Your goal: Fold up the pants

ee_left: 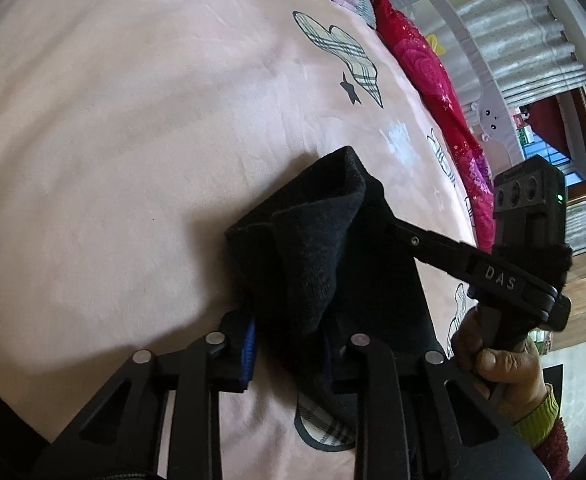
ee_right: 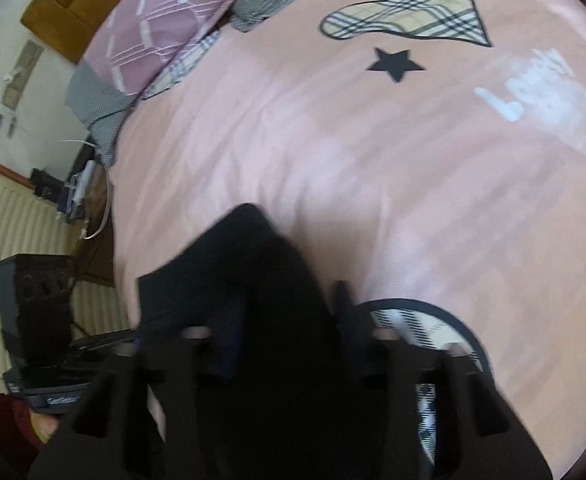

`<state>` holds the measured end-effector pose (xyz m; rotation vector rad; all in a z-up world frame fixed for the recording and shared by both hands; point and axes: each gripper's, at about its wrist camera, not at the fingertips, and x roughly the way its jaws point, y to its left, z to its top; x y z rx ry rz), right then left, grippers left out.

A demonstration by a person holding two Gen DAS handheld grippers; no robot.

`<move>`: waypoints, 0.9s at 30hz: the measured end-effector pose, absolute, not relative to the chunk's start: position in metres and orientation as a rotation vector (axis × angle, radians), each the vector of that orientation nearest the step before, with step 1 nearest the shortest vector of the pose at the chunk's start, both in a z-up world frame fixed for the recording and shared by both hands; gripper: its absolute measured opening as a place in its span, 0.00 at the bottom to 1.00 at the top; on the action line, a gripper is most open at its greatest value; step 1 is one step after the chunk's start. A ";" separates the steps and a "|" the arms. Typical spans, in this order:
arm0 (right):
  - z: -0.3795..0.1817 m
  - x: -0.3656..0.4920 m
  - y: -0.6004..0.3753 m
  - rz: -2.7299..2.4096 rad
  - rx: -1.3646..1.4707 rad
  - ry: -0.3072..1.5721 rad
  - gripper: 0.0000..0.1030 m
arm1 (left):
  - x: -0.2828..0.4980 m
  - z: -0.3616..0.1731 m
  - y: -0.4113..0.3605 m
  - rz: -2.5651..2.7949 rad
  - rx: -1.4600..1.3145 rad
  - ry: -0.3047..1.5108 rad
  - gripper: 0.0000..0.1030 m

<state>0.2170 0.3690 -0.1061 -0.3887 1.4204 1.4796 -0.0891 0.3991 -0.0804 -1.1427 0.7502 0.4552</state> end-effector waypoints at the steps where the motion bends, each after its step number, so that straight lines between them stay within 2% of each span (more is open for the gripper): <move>1: -0.103 0.214 0.367 1.485 -0.391 1.406 0.28 | -0.090 -0.080 0.399 0.452 -1.139 0.750 0.20; 3: -0.098 0.211 0.363 1.491 -0.395 1.387 0.23 | -0.089 -0.076 0.397 0.448 -1.132 0.750 0.18; 6: -0.087 0.213 0.354 1.494 -0.342 1.379 0.21 | -0.088 -0.066 0.392 0.446 -1.119 0.746 0.16; 19: 0.004 0.236 0.258 1.526 -0.040 1.184 0.20 | -0.070 0.038 0.337 0.245 -0.971 0.606 0.14; 27: 0.029 0.254 0.173 1.471 0.129 1.113 0.20 | -0.041 0.078 0.272 0.113 -0.873 0.613 0.14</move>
